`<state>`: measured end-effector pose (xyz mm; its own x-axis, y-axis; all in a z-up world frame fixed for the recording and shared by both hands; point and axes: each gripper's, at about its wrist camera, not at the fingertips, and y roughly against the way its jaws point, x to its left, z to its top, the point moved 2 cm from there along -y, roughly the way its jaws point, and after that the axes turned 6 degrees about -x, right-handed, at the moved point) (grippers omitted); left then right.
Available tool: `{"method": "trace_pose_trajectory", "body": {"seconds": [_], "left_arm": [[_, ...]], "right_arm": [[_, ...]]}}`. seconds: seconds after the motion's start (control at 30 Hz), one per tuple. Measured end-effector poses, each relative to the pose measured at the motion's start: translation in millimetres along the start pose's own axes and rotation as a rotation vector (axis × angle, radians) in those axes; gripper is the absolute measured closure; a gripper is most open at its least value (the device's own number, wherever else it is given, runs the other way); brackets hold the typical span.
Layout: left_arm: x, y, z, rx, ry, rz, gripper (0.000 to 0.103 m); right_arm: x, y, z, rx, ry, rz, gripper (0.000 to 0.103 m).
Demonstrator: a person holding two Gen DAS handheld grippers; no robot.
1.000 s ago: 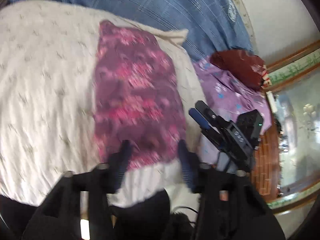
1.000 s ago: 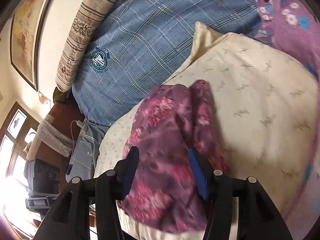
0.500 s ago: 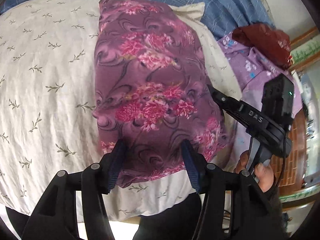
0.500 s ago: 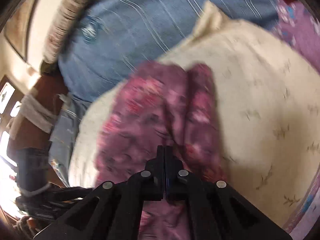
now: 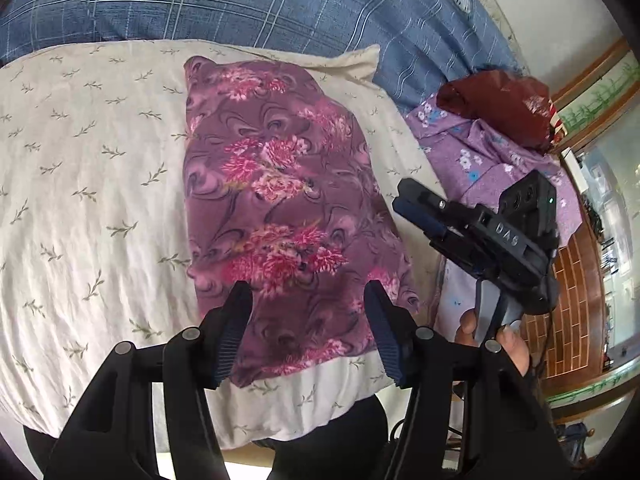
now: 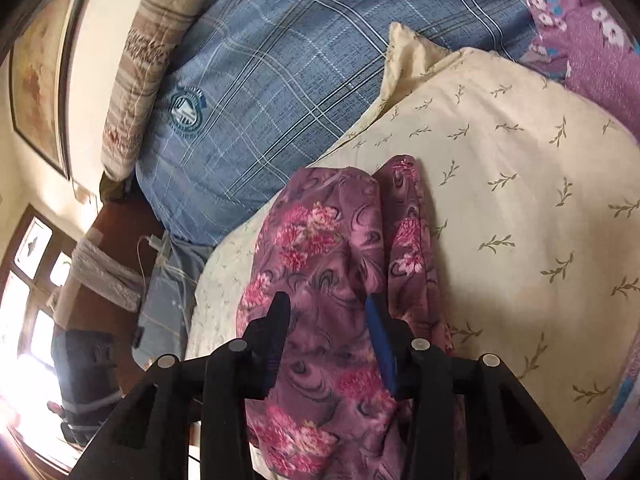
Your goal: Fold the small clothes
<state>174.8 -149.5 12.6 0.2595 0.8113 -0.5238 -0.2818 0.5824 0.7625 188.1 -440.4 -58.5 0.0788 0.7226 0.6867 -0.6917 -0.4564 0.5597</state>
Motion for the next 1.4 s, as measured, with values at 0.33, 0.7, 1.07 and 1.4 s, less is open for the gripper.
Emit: {"method": "trace_pose_trajectory", "body": {"seconds": [0.33, 0.7, 1.07, 1.4], "left_arm": [[-6.8, -34.2, -13.3, 0.1, -0.036, 0.017, 0.046], [73.3, -13.7, 42.5, 0.028, 0.25, -0.071, 0.044], [71.0, -48.0, 42.6, 0.075, 0.289, -0.092, 0.043], [74.5, -43.9, 47.4, 0.053, 0.282, -0.105, 0.042]], "right_arm": [[4.0, -32.2, -9.5, 0.103, 0.072, -0.047, 0.046], [-7.7, -15.0, 24.3, 0.009, -0.05, 0.005, 0.045], [16.4, -43.6, 26.4, -0.001, 0.145, -0.037, 0.094], [-14.5, -34.3, 38.1, 0.018, 0.044, -0.082, 0.079]]}}
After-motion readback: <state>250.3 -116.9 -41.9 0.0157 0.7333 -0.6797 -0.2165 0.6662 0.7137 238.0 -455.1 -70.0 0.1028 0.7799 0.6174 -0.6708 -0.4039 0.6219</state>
